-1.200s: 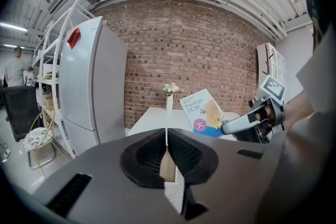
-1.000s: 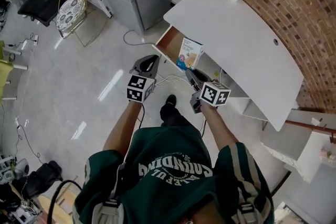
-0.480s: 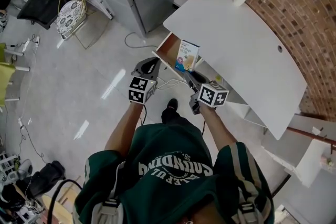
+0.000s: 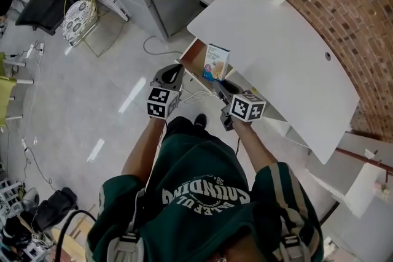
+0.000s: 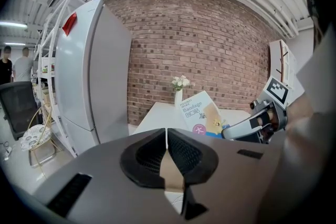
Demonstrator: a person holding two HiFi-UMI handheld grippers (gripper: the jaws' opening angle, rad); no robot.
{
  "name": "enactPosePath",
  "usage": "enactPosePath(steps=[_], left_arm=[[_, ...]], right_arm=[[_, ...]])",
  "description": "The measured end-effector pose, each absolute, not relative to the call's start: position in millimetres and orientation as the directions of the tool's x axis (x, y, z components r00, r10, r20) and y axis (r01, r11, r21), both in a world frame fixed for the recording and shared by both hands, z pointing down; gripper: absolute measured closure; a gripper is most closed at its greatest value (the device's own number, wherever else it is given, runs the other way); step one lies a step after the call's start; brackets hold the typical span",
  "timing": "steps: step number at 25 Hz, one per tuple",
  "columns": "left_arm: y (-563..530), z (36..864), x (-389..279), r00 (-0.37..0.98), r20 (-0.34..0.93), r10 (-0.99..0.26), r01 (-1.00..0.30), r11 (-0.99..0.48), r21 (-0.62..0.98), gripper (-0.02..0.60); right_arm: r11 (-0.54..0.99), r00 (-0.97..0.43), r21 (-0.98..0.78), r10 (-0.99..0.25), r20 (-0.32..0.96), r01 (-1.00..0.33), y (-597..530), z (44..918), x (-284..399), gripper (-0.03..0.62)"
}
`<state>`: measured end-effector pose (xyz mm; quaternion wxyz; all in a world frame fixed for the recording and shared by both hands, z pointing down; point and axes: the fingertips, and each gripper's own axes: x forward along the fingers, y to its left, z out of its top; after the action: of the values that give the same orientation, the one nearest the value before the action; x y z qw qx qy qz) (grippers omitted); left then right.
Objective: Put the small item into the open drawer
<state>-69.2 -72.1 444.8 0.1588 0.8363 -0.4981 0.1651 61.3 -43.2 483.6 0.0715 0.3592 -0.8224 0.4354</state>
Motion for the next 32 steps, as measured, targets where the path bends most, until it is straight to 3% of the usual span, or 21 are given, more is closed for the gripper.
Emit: enactPosePath(steps=[32], left_arm=[[-131, 530, -86, 0.502, 0.502, -0.704, -0.851, -0.505, 0.143, 0.557]], right_arm=[[0.456, -0.669, -0.491, -0.477, 0.570, -0.743, -96, 557, 49, 0.484]])
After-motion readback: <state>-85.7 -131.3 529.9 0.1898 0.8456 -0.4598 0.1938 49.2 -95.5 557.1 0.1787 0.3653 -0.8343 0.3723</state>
